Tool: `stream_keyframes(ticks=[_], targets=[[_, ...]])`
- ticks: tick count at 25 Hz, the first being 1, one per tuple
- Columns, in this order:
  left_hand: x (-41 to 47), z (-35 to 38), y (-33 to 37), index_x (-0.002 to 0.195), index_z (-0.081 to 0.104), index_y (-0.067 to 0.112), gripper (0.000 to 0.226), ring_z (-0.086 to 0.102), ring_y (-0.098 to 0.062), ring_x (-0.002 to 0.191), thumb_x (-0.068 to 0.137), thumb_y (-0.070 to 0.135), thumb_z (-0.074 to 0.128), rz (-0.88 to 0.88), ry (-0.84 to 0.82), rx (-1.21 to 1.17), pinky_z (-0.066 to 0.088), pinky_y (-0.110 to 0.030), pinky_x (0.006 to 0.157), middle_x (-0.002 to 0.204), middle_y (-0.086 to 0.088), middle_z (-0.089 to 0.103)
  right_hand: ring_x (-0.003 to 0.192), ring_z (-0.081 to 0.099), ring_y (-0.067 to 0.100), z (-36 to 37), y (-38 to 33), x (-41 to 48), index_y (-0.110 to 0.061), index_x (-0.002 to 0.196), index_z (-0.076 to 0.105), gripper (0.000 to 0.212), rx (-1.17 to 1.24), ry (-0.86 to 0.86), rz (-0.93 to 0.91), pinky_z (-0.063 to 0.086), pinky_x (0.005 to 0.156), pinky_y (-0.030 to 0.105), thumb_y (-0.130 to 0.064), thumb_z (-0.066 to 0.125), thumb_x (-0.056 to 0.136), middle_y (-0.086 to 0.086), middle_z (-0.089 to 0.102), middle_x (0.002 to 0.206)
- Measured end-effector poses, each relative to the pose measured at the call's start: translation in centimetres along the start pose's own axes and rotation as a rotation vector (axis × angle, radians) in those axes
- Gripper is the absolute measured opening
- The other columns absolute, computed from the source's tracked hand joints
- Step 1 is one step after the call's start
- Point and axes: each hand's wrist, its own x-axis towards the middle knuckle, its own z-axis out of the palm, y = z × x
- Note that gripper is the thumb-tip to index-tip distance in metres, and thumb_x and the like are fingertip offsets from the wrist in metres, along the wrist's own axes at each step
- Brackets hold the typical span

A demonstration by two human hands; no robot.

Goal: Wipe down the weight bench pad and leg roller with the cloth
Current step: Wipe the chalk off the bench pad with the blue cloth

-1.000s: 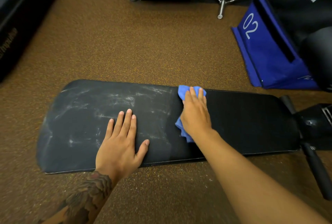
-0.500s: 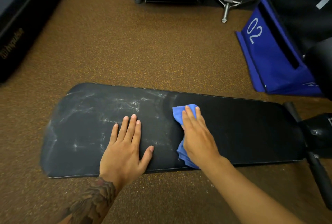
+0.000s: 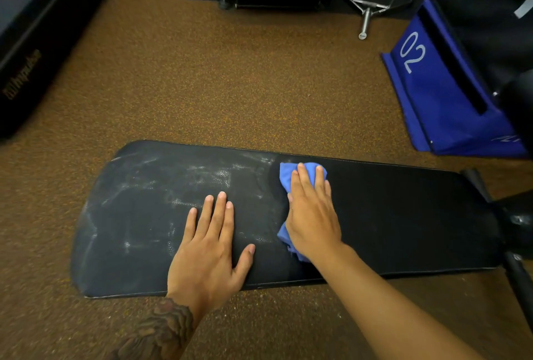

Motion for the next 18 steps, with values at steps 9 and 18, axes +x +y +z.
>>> stream_keyframes(ticks=[9, 18], targets=[[0.0, 0.0, 0.2, 0.152, 0.027, 0.001, 0.080, 0.009, -0.029, 0.152, 0.096, 0.058, 0.027, 0.002, 0.006, 0.010, 0.015, -0.052, 0.120, 0.163, -0.016, 0.017, 0.142, 0.010, 0.039, 0.2, -2.0, 2.9, 0.001, 0.134, 0.039, 0.049, 0.085, -0.024, -0.148, 0.018, 0.113, 0.054, 0.000, 0.048, 0.086, 0.014, 0.034, 0.148], [-0.1, 0.0, 0.2, 0.151, 0.028, 0.000, 0.080, 0.010, -0.030, 0.151, 0.096, 0.058, 0.027, 0.005, 0.016, 0.002, 0.017, -0.053, 0.119, 0.162, -0.016, 0.018, 0.142, -0.003, 0.042, -1.2, -0.9, 1.9, 0.001, 0.145, 0.017, 0.065, 0.033, -0.021, -0.029, 0.018, 0.114, 0.050, 0.007, 0.040, 0.085, 0.014, 0.012, 0.156]])
